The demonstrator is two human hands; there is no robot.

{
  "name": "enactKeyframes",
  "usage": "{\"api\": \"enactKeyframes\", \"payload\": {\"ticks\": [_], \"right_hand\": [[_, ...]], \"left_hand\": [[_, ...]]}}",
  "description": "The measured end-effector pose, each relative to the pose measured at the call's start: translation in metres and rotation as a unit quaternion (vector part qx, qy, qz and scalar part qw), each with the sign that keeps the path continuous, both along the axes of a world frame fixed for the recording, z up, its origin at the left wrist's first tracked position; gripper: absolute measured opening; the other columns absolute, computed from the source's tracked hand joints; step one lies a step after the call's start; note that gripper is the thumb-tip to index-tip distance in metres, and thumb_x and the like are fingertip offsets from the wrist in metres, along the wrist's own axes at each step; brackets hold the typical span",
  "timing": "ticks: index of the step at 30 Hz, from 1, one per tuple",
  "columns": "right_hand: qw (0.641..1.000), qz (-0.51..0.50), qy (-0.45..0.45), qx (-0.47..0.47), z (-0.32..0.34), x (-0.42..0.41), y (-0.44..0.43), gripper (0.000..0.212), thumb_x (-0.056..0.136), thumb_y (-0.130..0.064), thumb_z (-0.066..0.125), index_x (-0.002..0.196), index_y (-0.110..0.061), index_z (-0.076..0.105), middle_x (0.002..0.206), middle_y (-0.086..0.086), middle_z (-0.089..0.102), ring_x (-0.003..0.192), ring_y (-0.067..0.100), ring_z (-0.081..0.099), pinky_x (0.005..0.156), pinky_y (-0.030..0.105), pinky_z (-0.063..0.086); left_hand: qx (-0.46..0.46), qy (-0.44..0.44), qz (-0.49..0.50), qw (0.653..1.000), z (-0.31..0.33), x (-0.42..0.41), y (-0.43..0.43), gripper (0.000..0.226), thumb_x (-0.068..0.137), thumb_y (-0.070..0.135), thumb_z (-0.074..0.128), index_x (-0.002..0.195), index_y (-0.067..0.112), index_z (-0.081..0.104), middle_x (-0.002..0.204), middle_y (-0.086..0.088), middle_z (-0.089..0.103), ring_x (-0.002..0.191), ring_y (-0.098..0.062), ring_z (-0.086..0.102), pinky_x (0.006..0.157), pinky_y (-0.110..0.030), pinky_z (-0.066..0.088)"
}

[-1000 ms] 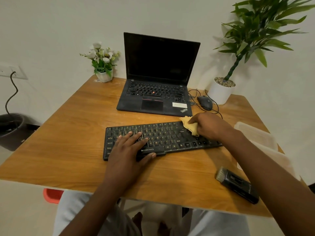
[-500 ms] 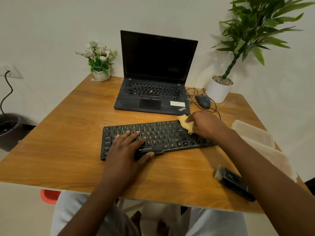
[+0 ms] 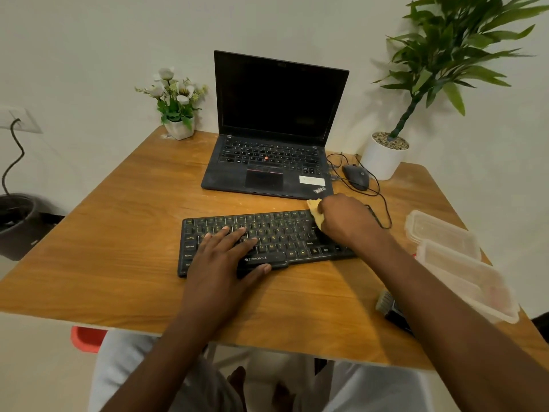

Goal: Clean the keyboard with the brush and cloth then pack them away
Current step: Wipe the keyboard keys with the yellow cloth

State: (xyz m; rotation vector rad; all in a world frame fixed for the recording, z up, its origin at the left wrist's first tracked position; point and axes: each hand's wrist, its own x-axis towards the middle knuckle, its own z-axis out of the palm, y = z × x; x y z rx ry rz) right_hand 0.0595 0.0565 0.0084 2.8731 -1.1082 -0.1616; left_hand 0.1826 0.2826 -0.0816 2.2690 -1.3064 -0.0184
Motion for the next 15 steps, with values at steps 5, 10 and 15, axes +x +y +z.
{"api": "enactKeyframes", "payload": {"ticks": [5,10,15], "right_hand": [[0.999,0.015,-0.019,0.037,-0.003,-0.004,0.002,0.051,0.095,-0.017,0.068,0.145,-0.025,0.063,0.146,0.006,0.061,0.129,0.026,0.060,0.106,0.044,0.053],[0.999,-0.033,0.013,-0.019,0.000,-0.021,-0.015,0.045,0.098,-0.019,0.066,0.143,-0.017,0.064,0.136,0.010,0.064,0.117,0.028,0.065,0.092,0.039,0.055],[0.999,0.009,-0.033,0.030,-0.009,-0.003,0.003,0.045,0.096,-0.015,0.065,0.140,-0.020,0.067,0.137,0.008,0.066,0.121,0.027,0.064,0.101,0.043,0.056]], "left_hand": [[-0.001,-0.007,-0.002,1.000,0.000,0.000,0.000,0.071,0.090,0.079,0.044,0.149,0.040,0.049,0.162,0.009,0.040,0.154,-0.013,0.024,0.127,-0.038,0.007],[0.000,-0.001,-0.005,1.000,-0.001,0.001,0.000,0.075,0.088,0.082,0.040,0.149,0.040,0.049,0.162,0.009,0.041,0.154,-0.013,0.025,0.128,-0.040,0.010],[0.001,-0.001,-0.001,1.000,0.001,0.000,0.000,0.072,0.088,0.080,0.044,0.149,0.040,0.049,0.163,0.010,0.040,0.154,-0.012,0.024,0.128,-0.040,0.010]]}}
